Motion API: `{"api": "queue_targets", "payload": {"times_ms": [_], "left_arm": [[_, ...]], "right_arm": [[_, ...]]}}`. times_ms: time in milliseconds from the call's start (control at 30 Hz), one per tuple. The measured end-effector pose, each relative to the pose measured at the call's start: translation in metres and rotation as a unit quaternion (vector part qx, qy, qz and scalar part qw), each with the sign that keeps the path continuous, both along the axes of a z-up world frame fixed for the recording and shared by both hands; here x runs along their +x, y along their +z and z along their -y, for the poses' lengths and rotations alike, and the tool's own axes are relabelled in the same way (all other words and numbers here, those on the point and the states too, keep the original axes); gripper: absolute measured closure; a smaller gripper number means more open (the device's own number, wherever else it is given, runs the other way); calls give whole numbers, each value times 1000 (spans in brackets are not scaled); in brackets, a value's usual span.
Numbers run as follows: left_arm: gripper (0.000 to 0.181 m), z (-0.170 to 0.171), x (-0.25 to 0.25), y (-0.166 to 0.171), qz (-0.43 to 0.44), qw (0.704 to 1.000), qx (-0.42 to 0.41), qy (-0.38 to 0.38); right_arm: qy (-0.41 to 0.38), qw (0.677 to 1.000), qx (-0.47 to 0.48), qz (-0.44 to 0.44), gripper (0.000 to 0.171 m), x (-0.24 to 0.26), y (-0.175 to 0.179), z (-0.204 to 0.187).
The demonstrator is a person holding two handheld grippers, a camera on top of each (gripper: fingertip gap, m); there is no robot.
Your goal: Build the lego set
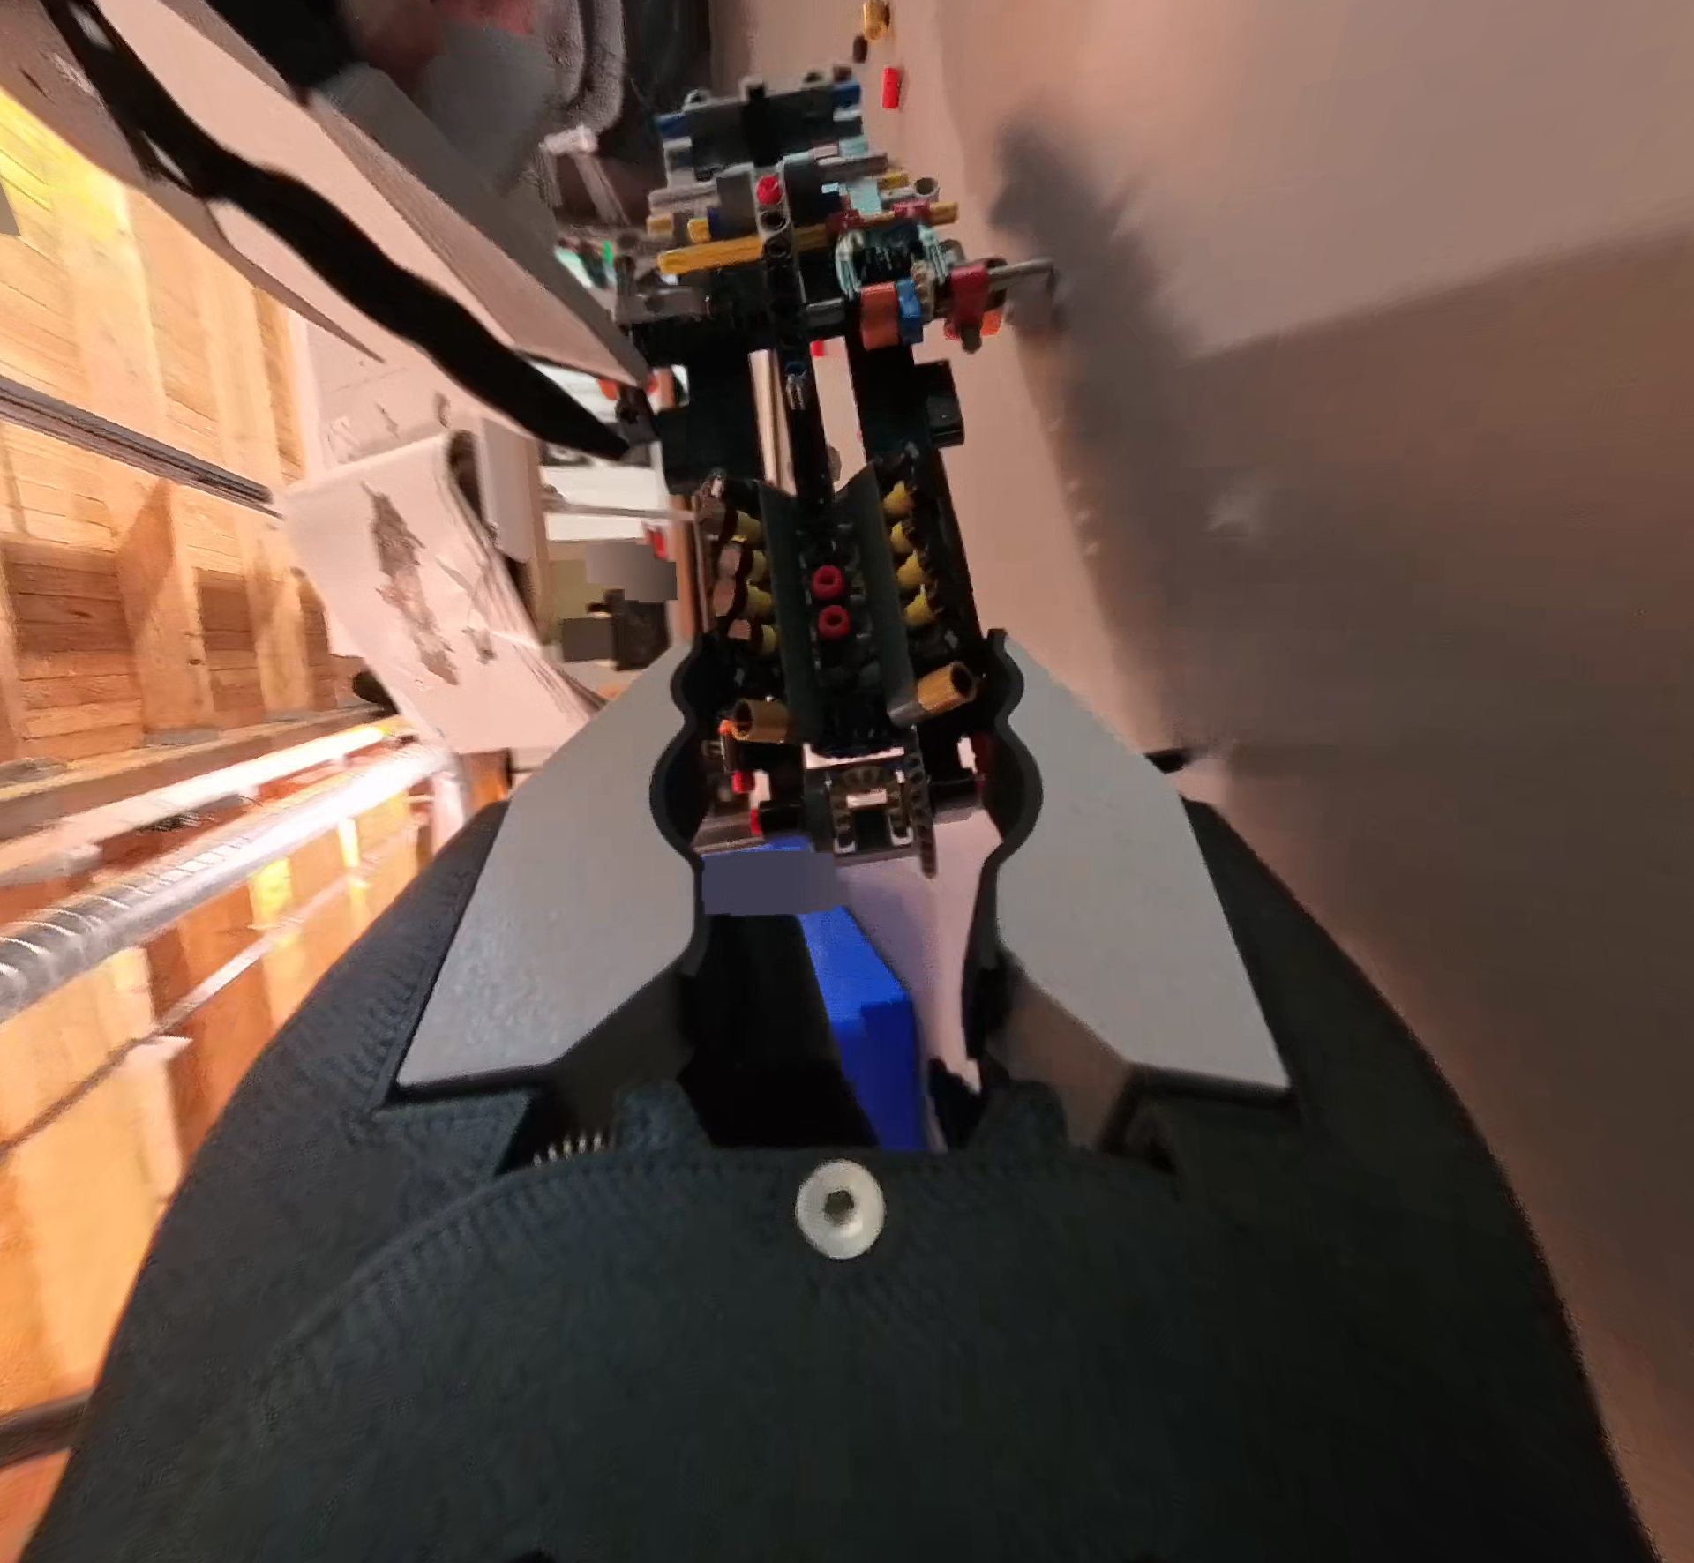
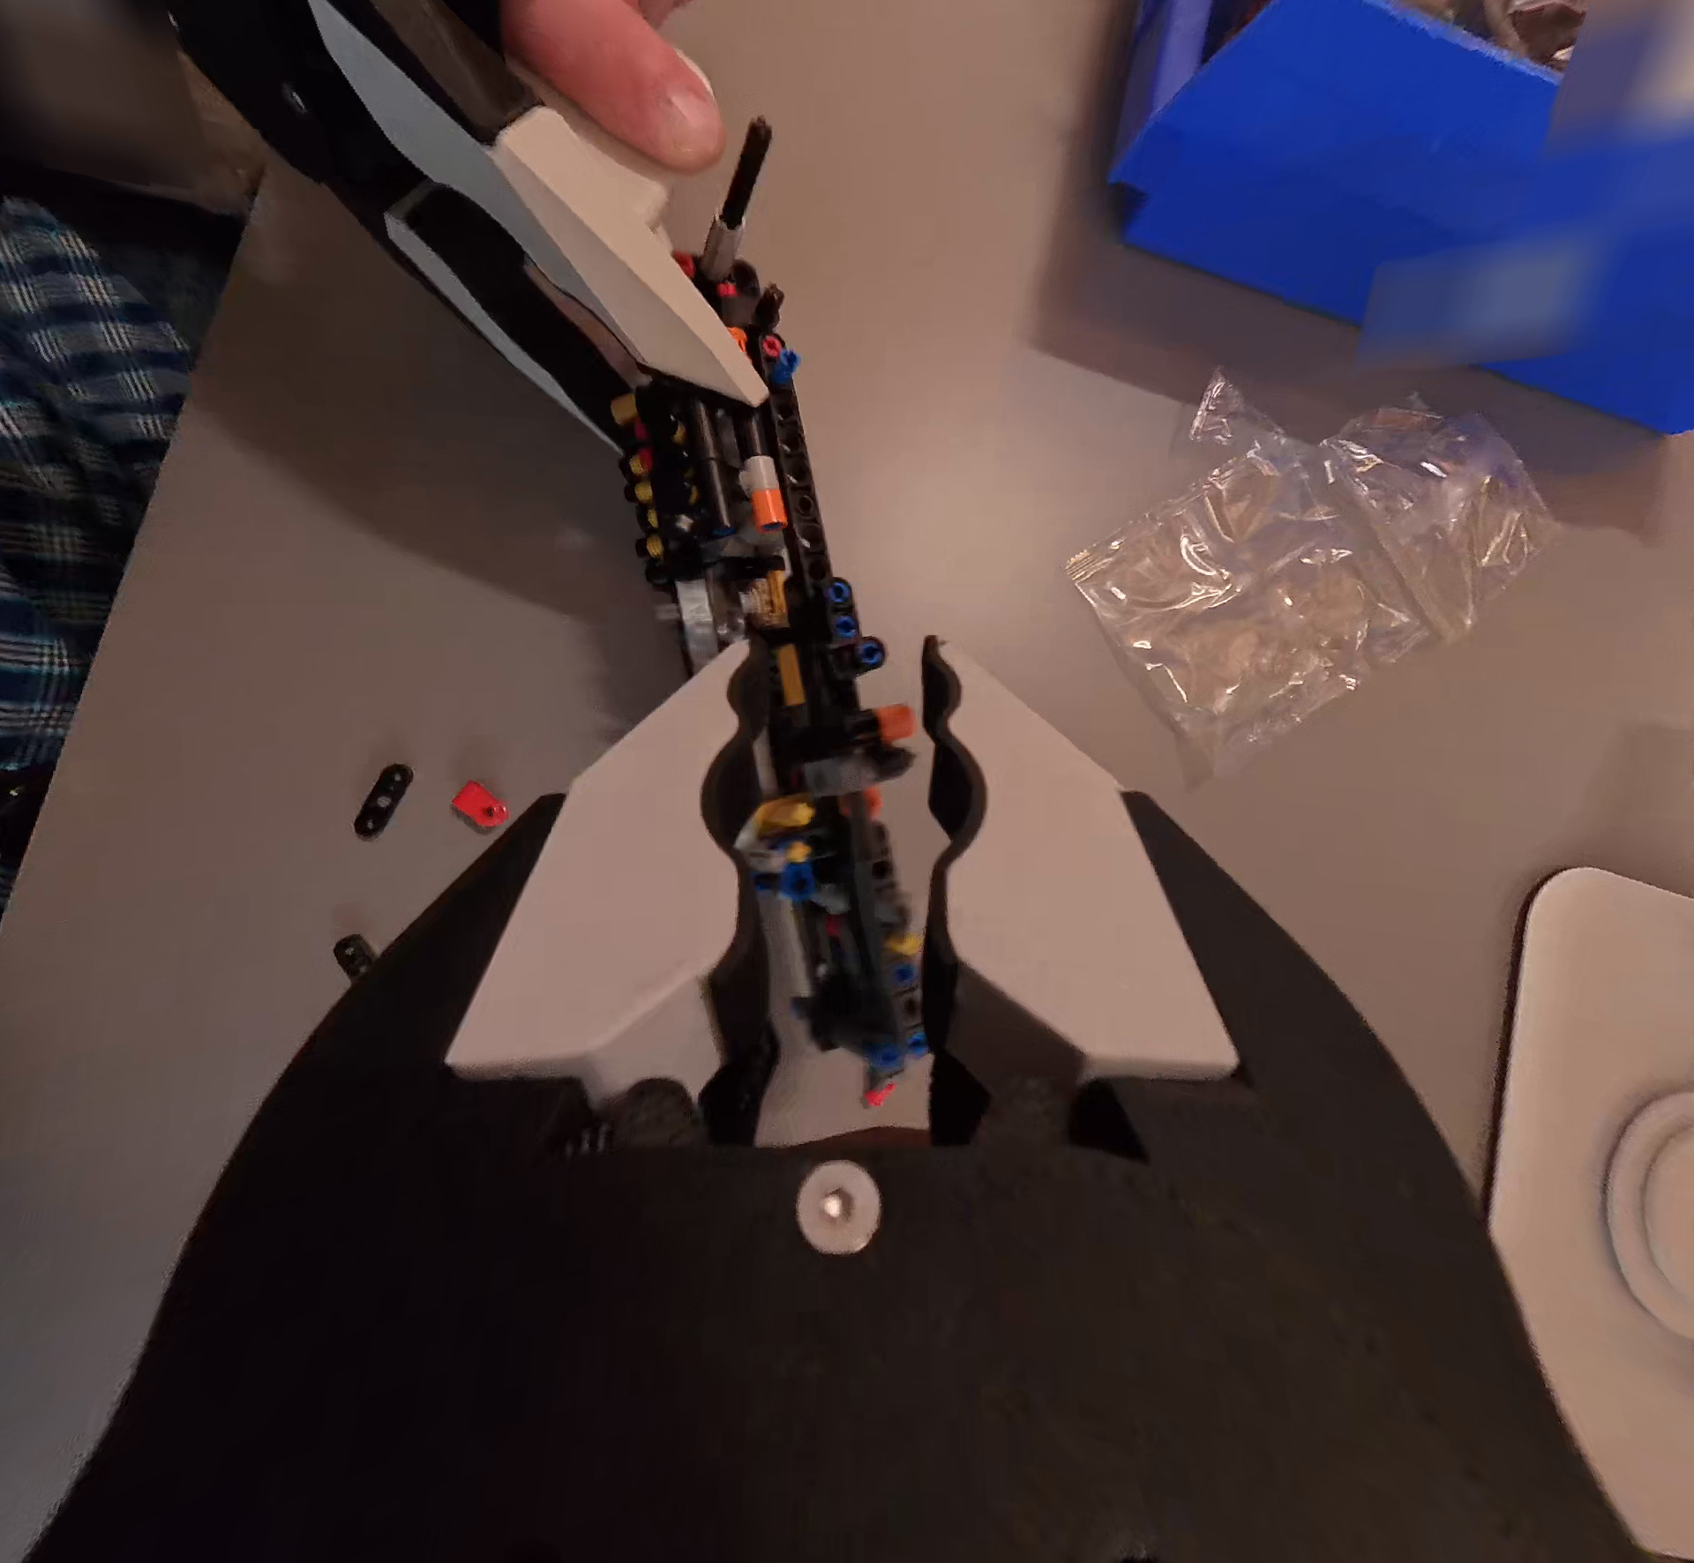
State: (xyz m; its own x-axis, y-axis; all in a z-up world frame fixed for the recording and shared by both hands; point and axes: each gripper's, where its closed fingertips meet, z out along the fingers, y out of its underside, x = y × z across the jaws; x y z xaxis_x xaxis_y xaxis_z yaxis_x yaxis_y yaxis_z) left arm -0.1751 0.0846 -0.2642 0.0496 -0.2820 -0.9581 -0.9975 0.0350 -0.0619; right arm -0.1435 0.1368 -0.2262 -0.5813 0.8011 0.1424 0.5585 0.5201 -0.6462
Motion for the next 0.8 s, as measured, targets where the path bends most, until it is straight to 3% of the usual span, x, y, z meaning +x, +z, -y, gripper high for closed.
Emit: {"api": "queue_targets", "payload": {"times_ms": [33, 100, 267, 567, 800], "left_arm": [[124, -1, -1, -1, 21, 1000, -14, 7], [124, -2, -3, -2, 57, 998, -33, 18], [124, 1, -8, -8, 169, 978, -101, 62], [123, 10, -15, -27, 364, 901, -187, 144], [124, 17, -25, -40, 434, 852, -193, 220]], "right_arm": [[-4, 1000, -9, -6, 136, -1, 4, 0], [-14, 999, -20, -22, 128, -2, 12, -3], [-37, 998, -23, -52, 130, 10, 30, -13], [-106, 992, -26, -65, 131, 67, 31, -33], [-163, 984, -33, -58, 131, 111, 12, -45]]}}
